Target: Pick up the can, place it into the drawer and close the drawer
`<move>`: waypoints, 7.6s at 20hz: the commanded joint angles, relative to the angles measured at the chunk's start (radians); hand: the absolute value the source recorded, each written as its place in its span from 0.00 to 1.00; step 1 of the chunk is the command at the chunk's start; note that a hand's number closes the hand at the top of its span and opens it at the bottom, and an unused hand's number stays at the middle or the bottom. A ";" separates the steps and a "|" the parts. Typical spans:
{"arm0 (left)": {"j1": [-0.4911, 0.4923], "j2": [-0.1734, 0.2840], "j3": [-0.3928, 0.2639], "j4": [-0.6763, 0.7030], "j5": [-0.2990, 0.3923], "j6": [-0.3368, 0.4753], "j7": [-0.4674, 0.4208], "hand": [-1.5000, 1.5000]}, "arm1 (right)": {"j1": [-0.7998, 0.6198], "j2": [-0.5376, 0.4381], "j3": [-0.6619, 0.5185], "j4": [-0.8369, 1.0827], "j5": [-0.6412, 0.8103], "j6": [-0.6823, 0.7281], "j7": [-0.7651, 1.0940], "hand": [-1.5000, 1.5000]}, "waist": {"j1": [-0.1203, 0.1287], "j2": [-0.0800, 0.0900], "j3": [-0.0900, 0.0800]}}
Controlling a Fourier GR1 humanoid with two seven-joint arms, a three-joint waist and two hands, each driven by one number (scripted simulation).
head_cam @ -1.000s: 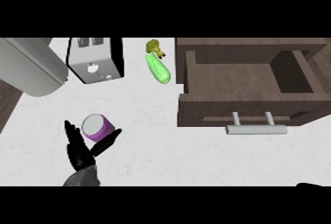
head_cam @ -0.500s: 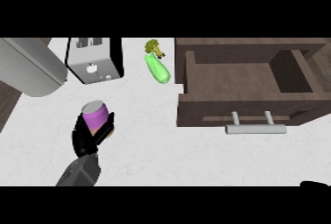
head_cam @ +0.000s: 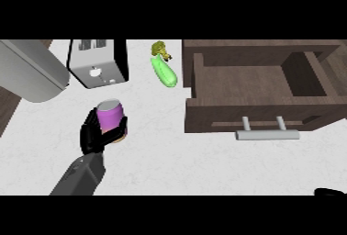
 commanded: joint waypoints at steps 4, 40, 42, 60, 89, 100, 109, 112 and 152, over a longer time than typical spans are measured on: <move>-0.121 0.059 -0.096 0.076 -0.077 -0.252 0.080 1.00 | -0.040 0.024 0.032 0.016 0.053 -0.039 0.000 0.00 | -0.001 0.004 -0.001; -0.754 -0.098 -0.210 -0.390 -0.231 0.114 0.921 1.00 | -0.071 -0.028 -0.040 0.011 0.017 -0.026 0.031 0.00 | -0.001 -0.001 0.001; -0.772 -0.098 -0.291 -0.341 -0.168 0.180 0.876 1.00 | -0.111 -0.021 0.002 0.041 0.062 -0.047 0.049 0.00 | -0.010 0.002 0.001; -1.151 -0.099 -0.363 0.046 -0.035 0.250 0.879 1.00 | -0.114 -0.020 0.016 0.013 0.048 -0.031 0.033 0.00 | -0.070 0.016 0.004; -1.163 -0.099 -0.402 0.147 0.179 0.410 0.714 0.00 | -0.309 -0.225 0.206 0.182 0.483 0.027 -0.132 0.00 | -0.069 0.031 0.004; -1.182 -0.099 -0.418 0.174 0.161 0.383 0.702 0.00 | -0.446 -0.184 0.432 0.567 0.868 -0.120 -0.232 0.00 | 0.008 0.019 0.003; -1.183 -0.066 -0.354 0.187 0.155 0.344 0.707 0.00 | -0.595 -0.154 0.440 0.928 1.021 -0.280 -0.339 0.00 | 0.017 0.014 0.002; -1.159 -0.041 -0.380 0.164 0.126 0.339 0.730 0.00 | -0.673 -0.108 0.446 1.086 1.082 -0.359 -0.342 0.00 | 0.044 0.009 0.002; -0.778 0.238 -0.427 -0.390 0.078 0.241 0.967 0.00 | -1.343 -0.081 0.100 1.890 1.050 -0.736 -0.534 0.00 | 0.130 0.014 0.003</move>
